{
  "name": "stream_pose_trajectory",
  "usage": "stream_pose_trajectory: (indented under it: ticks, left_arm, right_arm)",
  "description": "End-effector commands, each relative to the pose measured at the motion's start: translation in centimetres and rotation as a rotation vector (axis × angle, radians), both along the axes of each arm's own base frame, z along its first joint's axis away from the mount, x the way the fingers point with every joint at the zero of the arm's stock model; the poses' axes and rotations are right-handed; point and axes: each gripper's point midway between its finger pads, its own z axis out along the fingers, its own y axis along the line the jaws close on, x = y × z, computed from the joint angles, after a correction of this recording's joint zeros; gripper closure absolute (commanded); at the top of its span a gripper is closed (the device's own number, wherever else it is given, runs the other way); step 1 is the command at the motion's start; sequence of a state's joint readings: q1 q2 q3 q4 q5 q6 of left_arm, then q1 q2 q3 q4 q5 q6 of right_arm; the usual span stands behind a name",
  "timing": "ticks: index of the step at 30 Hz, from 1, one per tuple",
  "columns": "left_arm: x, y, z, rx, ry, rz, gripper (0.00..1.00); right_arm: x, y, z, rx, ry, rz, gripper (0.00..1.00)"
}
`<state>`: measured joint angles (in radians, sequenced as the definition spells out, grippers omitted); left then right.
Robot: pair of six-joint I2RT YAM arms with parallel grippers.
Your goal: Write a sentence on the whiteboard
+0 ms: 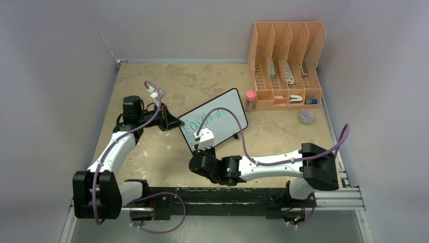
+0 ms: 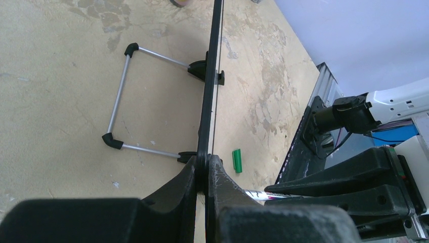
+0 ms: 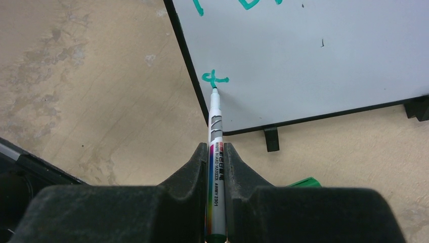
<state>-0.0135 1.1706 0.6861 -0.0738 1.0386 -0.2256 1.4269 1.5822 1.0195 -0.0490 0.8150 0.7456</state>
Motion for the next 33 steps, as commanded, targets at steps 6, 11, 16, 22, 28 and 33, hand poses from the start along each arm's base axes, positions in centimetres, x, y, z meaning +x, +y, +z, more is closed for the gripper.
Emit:
stream_pose_trajectory:
  ticks: [6,11,16,22,28,33]
  left_arm:
    - [0.2,-0.1,-0.1,0.025,-0.004,0.008,1.0]
    - [0.2,0.0,-0.1,0.027,-0.005,0.008,1.0]
    - [0.2,0.0,-0.2,0.027,-0.003,0.008,1.0]
    - [0.3,0.0,-0.2,0.029,-0.005,0.01,1.0]
    - [0.3,0.0,-0.2,0.029,-0.005,0.01,1.0]
    - [0.3,0.0,-0.2,0.029,-0.004,0.009,1.0]
  right_arm:
    - [-0.1,-0.4,-0.7,-0.006,0.022,-0.021,1.0]
    - [-0.2,-0.6,-1.1,-0.016,0.027,-0.018,1.0]
    - [-0.3,-0.8,-1.3,-0.026,0.033,-0.017,1.0]
    - [-0.4,-1.4,-1.8,-0.048,0.041,-0.023,1.0]
    - [-0.2,-1.7,-1.7,-0.054,0.033,-0.033,1.0]
    - [0.1,-1.8,-1.3,-0.045,0.018,-0.048,1.0]
